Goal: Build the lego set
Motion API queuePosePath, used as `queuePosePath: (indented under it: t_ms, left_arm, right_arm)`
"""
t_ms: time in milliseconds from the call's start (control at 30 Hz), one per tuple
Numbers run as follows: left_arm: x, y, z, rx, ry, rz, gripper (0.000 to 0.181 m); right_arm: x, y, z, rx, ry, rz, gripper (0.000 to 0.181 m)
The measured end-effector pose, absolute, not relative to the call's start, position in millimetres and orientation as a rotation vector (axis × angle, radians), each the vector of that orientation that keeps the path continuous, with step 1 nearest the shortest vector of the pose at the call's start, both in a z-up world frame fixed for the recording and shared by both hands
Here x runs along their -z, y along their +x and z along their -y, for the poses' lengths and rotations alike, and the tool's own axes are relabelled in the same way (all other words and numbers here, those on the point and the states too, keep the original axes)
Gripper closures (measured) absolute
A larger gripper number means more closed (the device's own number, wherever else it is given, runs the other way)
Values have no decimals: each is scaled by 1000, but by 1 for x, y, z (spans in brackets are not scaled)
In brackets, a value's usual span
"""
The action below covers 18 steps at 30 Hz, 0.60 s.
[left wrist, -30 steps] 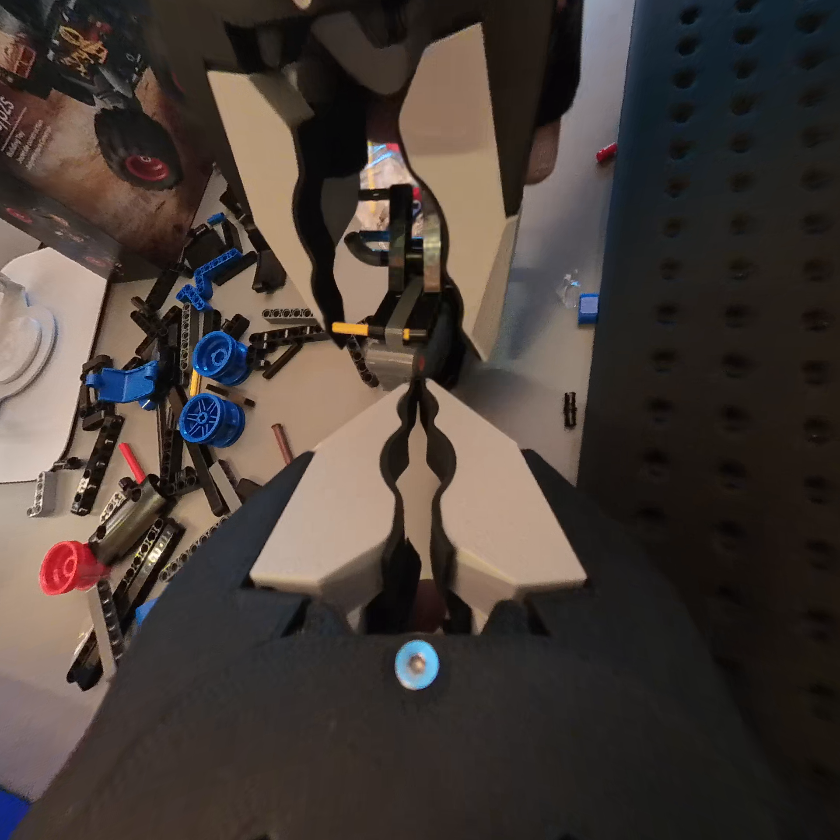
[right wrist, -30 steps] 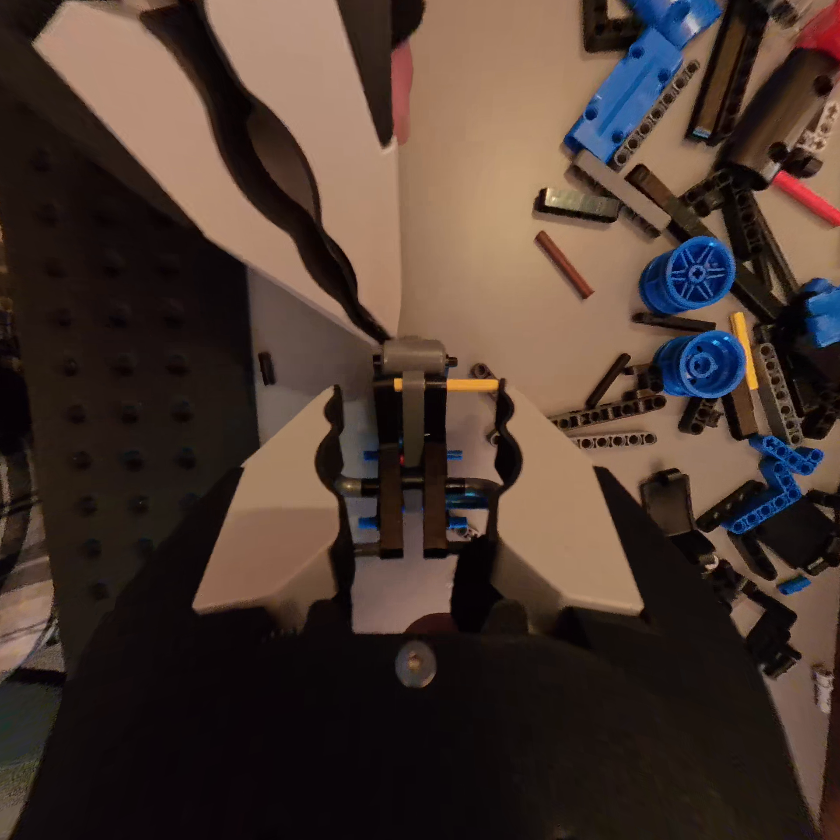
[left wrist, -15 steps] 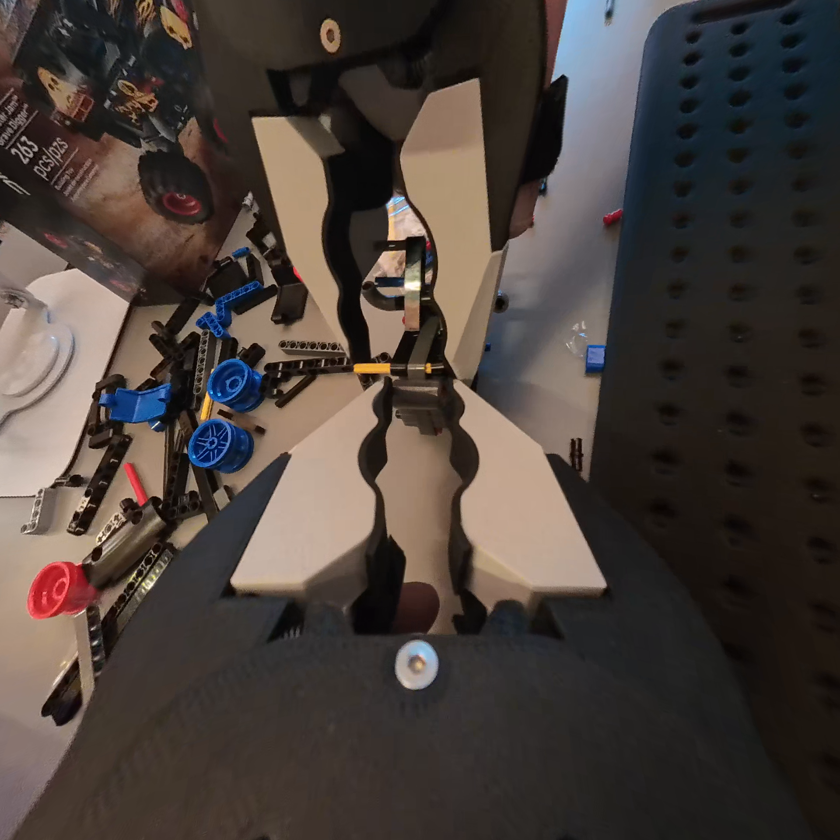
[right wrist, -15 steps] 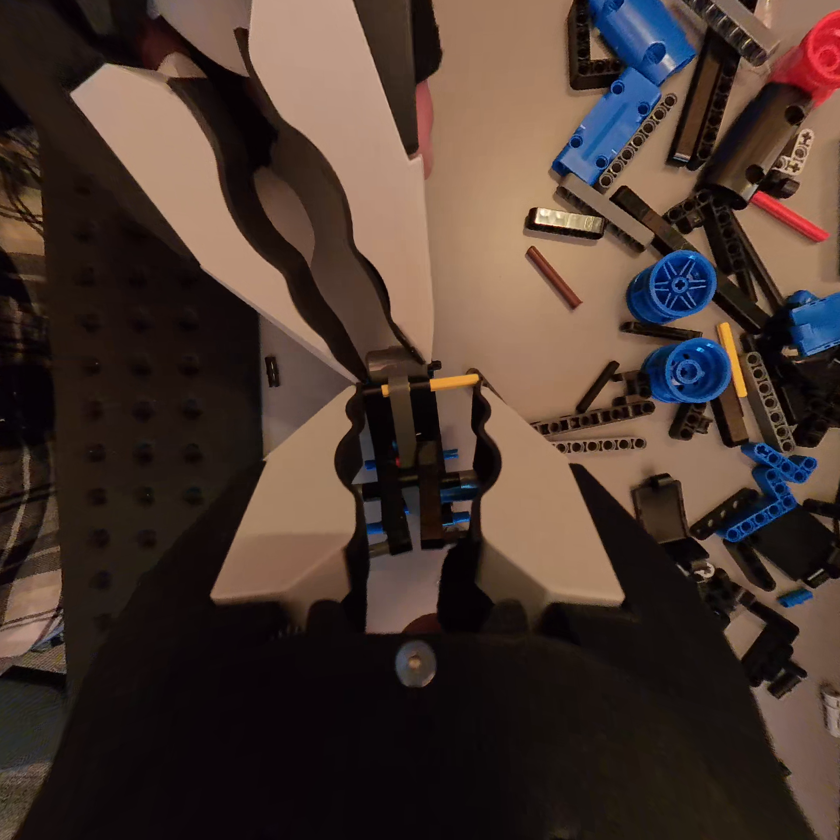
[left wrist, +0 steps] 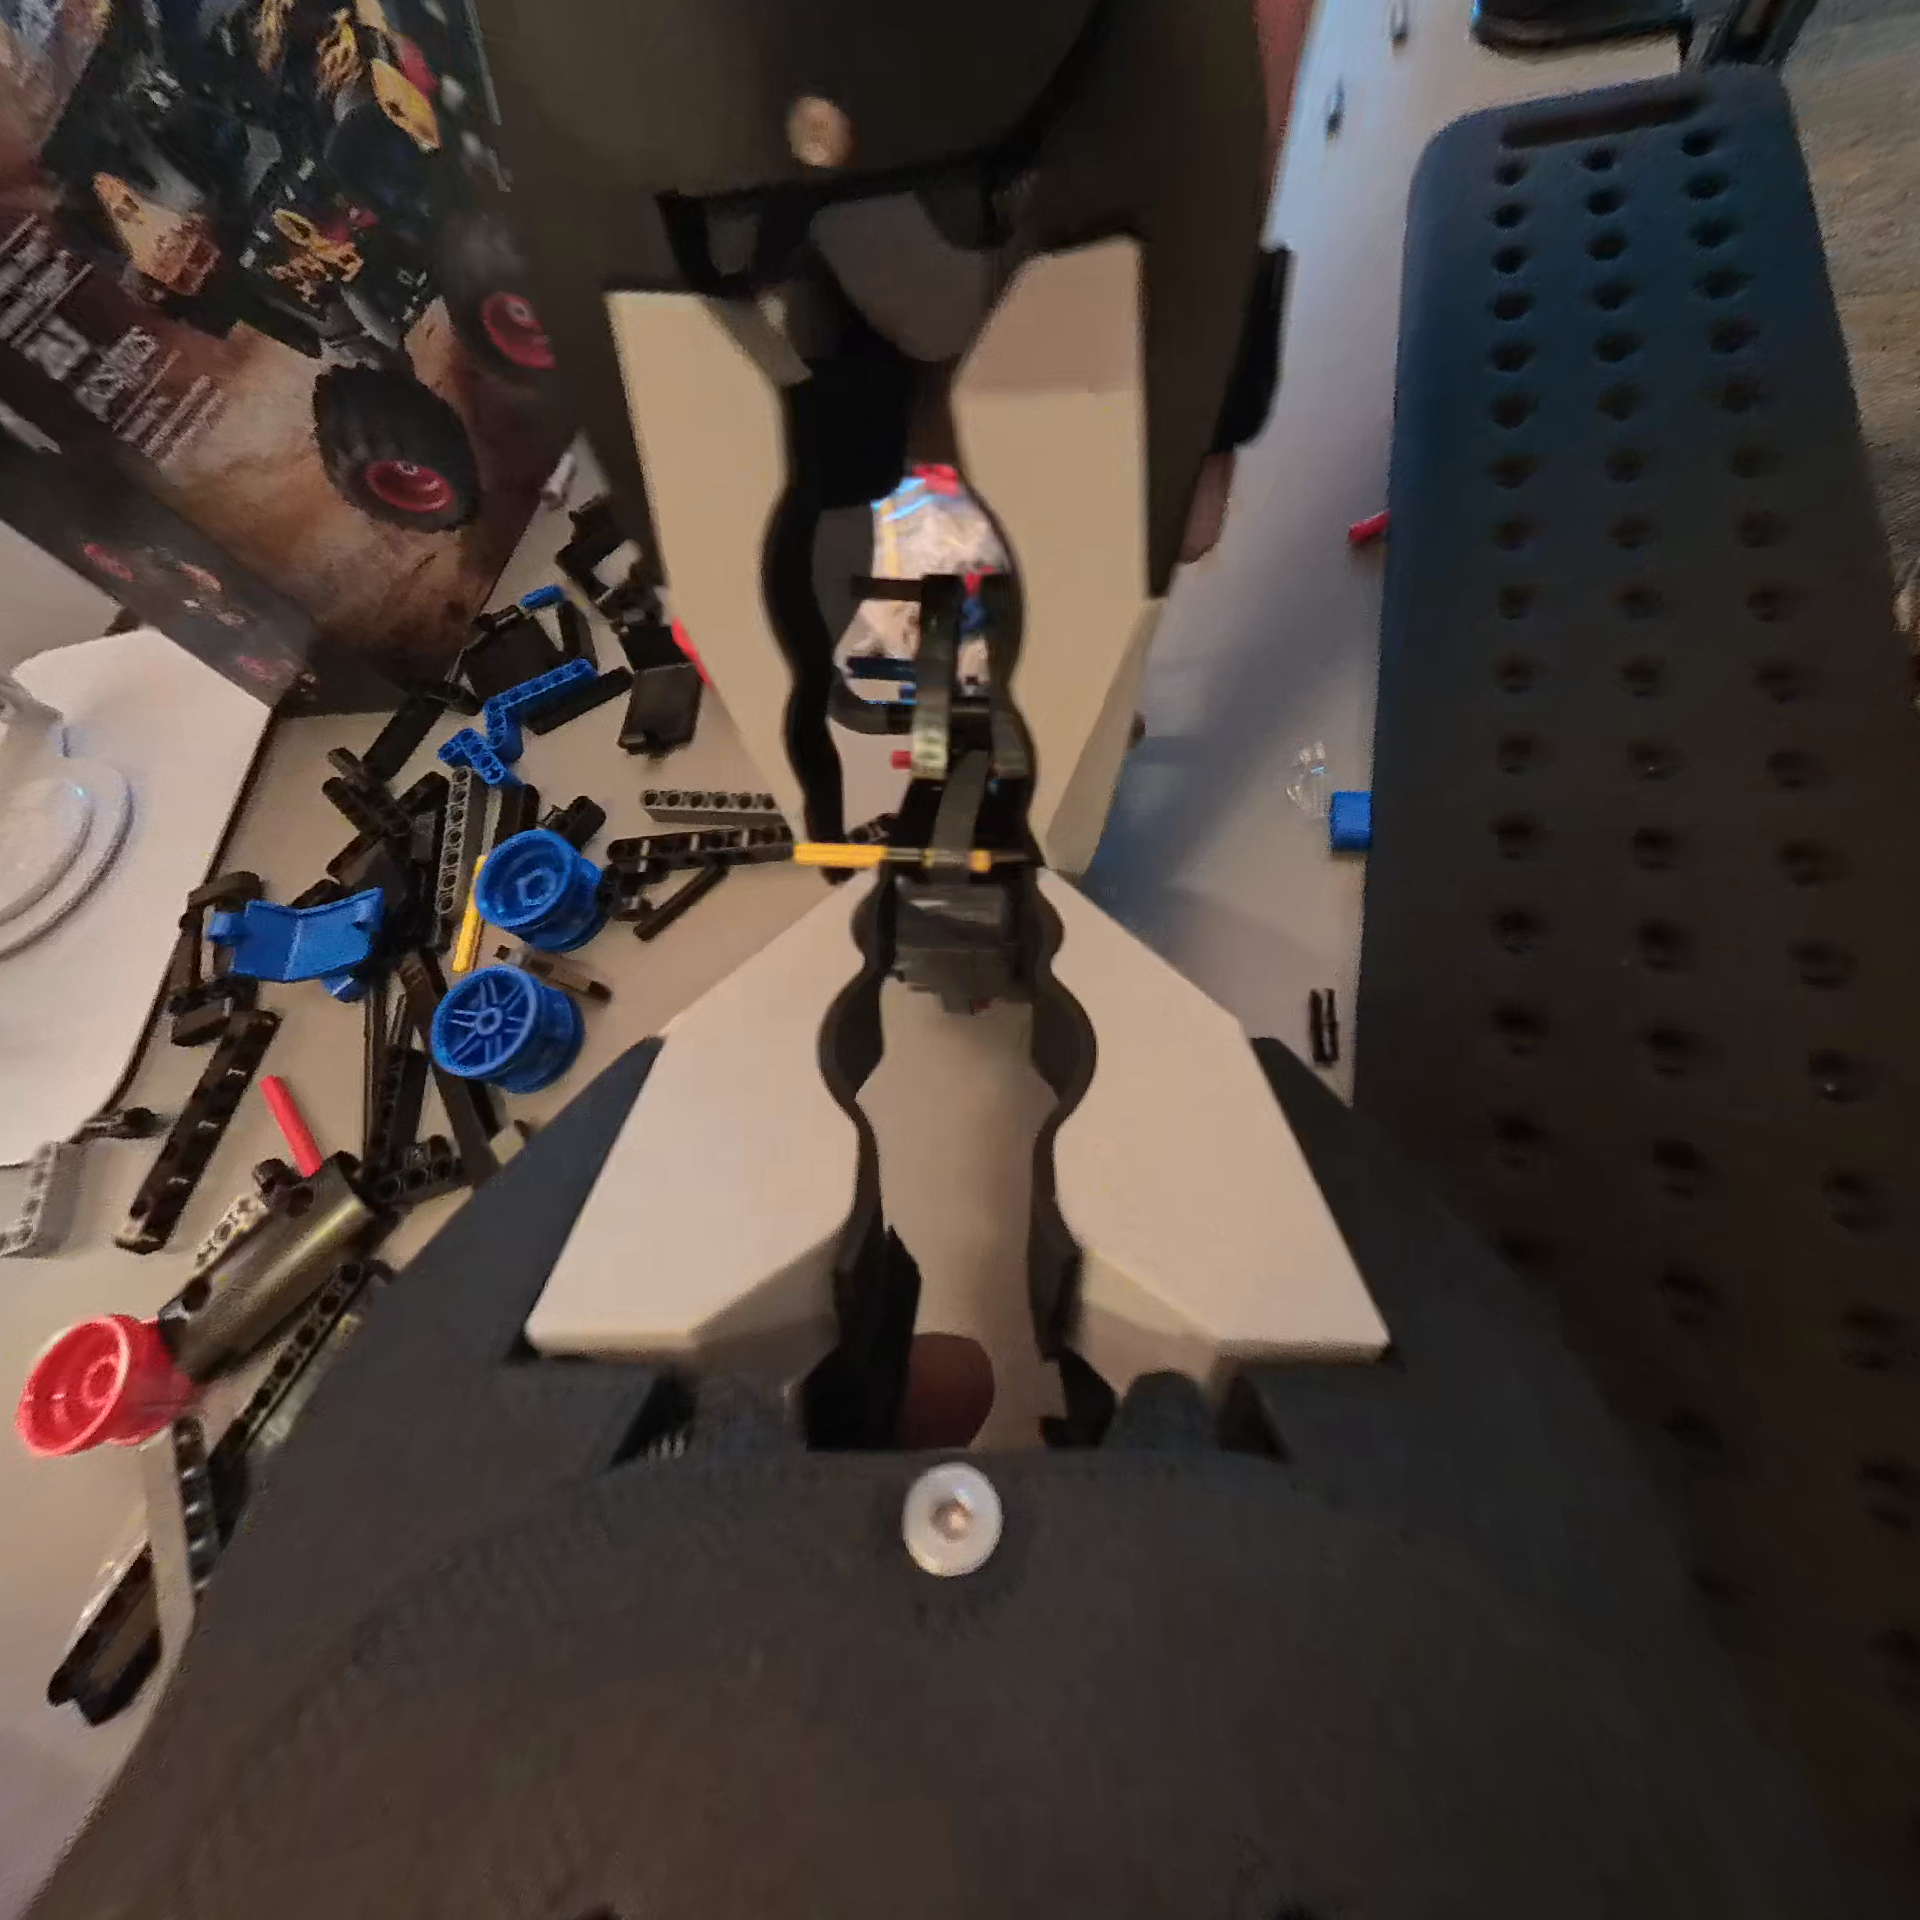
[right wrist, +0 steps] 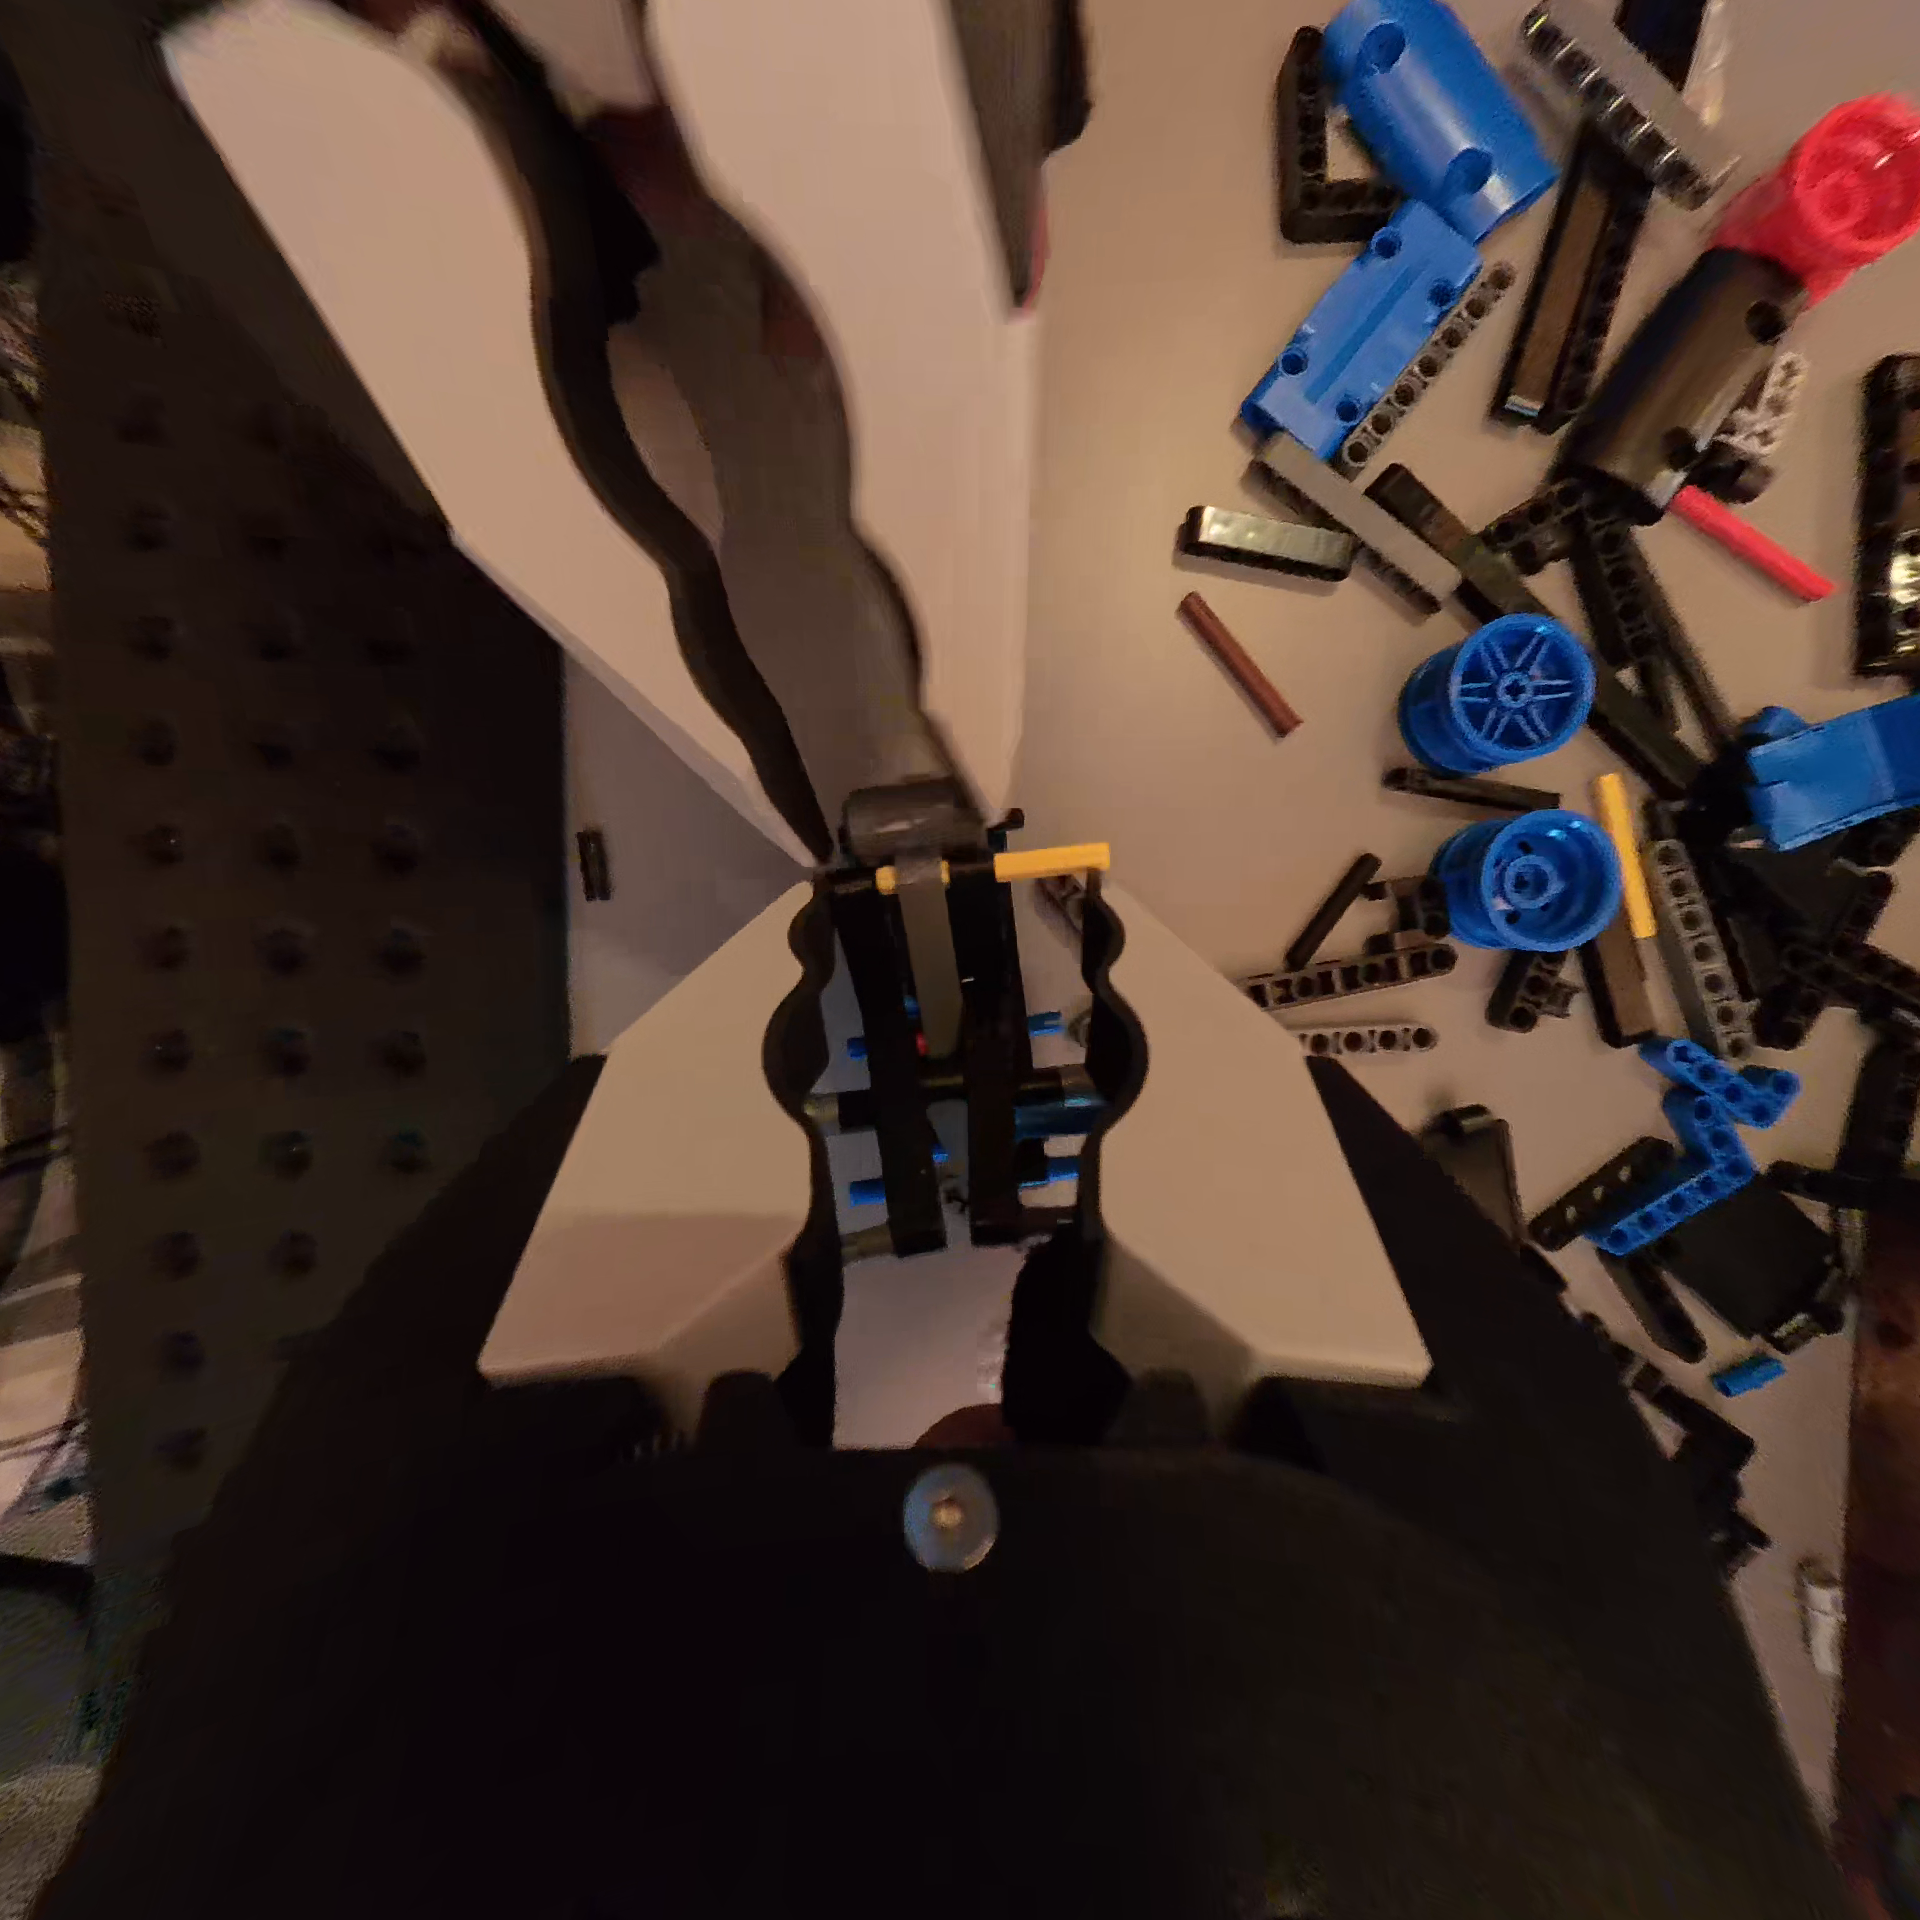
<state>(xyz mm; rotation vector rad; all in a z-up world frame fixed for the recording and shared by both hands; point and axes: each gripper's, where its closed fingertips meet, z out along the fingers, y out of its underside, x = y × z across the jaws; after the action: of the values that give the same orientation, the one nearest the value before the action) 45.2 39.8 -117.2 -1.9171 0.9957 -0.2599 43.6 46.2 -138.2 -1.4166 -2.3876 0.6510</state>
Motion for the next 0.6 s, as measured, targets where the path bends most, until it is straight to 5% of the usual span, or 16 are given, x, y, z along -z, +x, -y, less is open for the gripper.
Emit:
queuePosePath:
  t_ms: [100, 467, 600]
  left_arm:
    - [121, 39, -44, 307, -1982, -998, 113]
    - [128, 50, -45, 424, -1963, -1081, 136]
    - [131, 50, -46, 439, -1966, -1066, 137]
  right_arm:
    - [137, 46, -41, -644, -1361, 2414, 133]
    - [136, 55, -46, -523, -1307, 2459, 128]
    - [131, 59, -46, -536, -1285, 2463, 146]
